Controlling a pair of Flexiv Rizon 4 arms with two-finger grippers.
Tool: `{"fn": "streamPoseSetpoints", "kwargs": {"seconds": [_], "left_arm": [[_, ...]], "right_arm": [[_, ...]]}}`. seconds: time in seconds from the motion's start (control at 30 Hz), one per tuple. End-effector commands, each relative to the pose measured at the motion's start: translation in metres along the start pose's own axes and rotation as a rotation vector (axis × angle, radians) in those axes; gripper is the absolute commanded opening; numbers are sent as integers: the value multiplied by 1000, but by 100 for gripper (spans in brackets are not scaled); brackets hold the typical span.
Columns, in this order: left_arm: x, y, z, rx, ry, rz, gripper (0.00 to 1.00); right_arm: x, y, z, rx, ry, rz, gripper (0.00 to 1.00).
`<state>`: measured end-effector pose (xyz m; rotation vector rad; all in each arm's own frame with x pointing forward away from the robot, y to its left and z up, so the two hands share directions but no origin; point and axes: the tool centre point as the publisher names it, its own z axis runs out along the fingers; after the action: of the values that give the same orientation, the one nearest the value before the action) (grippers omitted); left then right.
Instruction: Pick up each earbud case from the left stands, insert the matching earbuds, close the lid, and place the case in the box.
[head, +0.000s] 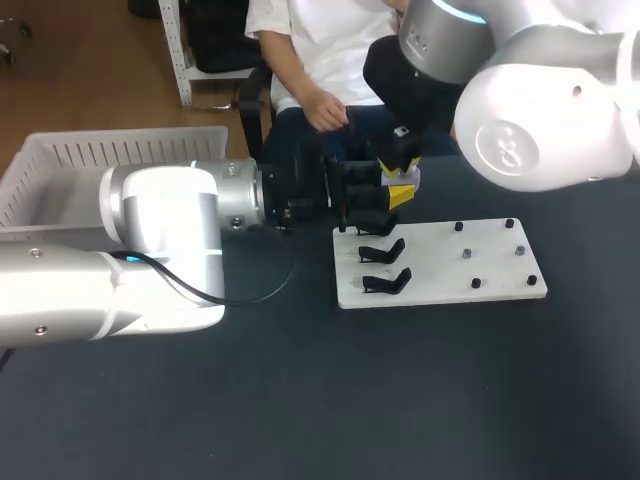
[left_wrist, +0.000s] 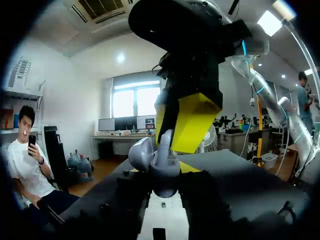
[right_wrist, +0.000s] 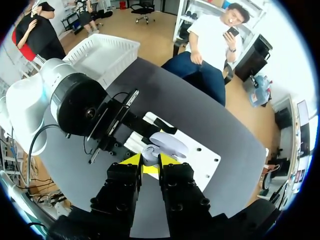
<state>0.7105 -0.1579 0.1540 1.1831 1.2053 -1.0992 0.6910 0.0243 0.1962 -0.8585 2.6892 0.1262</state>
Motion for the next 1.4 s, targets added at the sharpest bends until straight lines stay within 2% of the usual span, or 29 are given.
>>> {"fn": "streamPoseSetpoints", "kwargs": {"seconds": [0.03, 0.33, 0.37, 0.5, 0.53, 1.1, 1.27, 1.4], "left_arm": [[0, -2, 0, -8, -2, 3, 0], [0, -2, 0, -8, -2, 3, 0], [0, -2, 0, -8, -2, 3, 0], [0, -2, 0, -8, -2, 3, 0], [0, -2, 0, -8, -2, 3, 0], [0, -2, 0, -8, -2, 3, 0], [0, -2, 0, -8, -2, 3, 0], [0, -2, 0, -8, -2, 3, 0]], "right_arm": [[-2, -2, 4, 5, 15, 4, 0], [-3, -2, 7, 7, 31, 10, 0], [-3, -2, 7, 7, 33, 11, 4], [-4, -2, 6, 9, 36, 13, 38], [-4, -2, 6, 10, 36, 14, 41], [-3, 0, 3, 16, 33, 19, 44], [-3, 7, -13, -22, 9, 16, 46], [-13, 6, -23, -36, -36, 30, 48]]}}
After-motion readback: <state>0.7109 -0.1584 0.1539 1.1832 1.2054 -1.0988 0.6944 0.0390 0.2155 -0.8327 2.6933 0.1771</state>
